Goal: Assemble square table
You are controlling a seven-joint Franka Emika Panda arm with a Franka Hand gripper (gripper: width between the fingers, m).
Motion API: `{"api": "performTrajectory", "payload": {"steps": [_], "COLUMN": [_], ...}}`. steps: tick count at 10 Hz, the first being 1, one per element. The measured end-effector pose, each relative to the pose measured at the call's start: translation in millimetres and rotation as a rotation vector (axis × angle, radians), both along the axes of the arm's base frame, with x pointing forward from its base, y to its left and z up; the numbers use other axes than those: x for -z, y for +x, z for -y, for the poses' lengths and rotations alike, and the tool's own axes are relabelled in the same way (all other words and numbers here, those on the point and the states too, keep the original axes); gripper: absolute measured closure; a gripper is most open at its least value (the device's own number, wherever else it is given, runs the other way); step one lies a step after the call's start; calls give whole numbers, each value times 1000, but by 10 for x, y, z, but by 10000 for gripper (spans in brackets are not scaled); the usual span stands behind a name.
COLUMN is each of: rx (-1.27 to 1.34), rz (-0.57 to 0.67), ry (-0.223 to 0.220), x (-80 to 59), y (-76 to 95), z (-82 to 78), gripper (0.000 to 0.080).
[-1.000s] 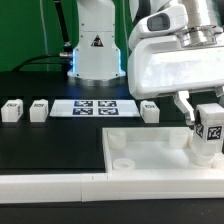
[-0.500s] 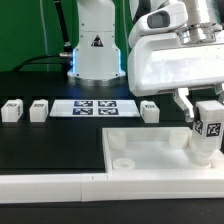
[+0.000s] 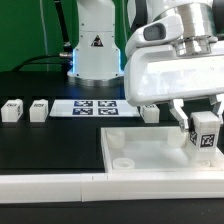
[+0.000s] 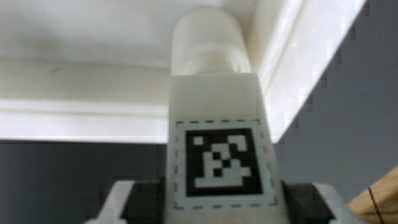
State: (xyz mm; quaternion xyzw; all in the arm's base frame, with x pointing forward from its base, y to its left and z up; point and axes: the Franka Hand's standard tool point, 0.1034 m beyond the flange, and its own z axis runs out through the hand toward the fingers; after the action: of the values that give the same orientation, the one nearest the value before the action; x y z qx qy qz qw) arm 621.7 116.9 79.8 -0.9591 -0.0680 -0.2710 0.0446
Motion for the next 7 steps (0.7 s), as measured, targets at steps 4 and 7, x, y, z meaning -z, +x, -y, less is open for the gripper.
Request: {"api": "performTrajectory", "payload": {"steps": [4,7], "rx": [8,7], "rz": [40,40], "ry": [6,5], "x": [0,1], "y": [8,9], "z": [-6,-4], "gripper": [508,293]}}
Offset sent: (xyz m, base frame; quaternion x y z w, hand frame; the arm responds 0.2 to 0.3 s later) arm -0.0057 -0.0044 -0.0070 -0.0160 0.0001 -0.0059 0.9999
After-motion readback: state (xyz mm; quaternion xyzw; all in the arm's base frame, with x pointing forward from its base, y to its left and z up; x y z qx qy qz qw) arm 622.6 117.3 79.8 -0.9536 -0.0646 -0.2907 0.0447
